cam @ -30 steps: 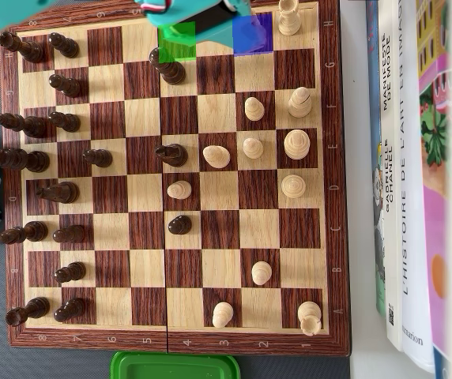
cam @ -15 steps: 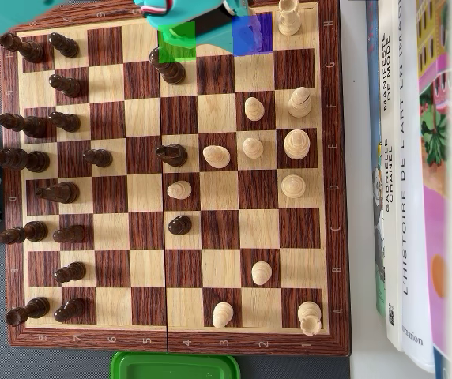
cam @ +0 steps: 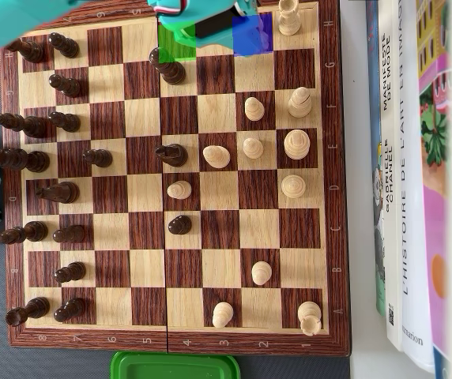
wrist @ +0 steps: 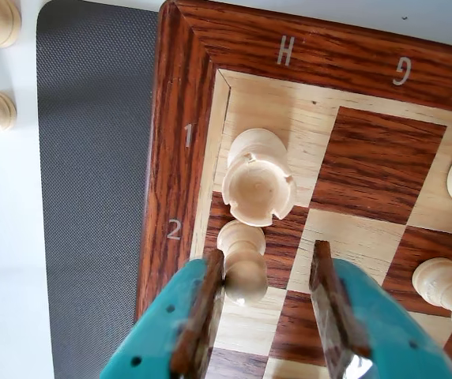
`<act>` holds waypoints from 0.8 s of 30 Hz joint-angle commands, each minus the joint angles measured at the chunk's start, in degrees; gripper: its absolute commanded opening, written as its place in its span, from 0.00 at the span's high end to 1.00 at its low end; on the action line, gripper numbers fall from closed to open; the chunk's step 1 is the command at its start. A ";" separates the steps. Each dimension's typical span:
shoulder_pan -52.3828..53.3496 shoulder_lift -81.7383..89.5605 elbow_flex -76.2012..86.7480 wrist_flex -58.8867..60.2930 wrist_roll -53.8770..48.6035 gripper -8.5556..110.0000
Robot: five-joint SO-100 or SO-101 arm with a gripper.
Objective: Play chess
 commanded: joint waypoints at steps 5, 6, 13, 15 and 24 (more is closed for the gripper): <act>-0.70 0.70 -2.37 0.09 0.62 0.79; -0.88 0.70 -2.37 0.09 0.62 0.79; -0.97 0.70 -2.29 0.09 0.62 0.79; -0.97 0.70 -2.29 0.18 0.62 0.79; -0.79 -0.09 -2.20 0.09 0.62 0.79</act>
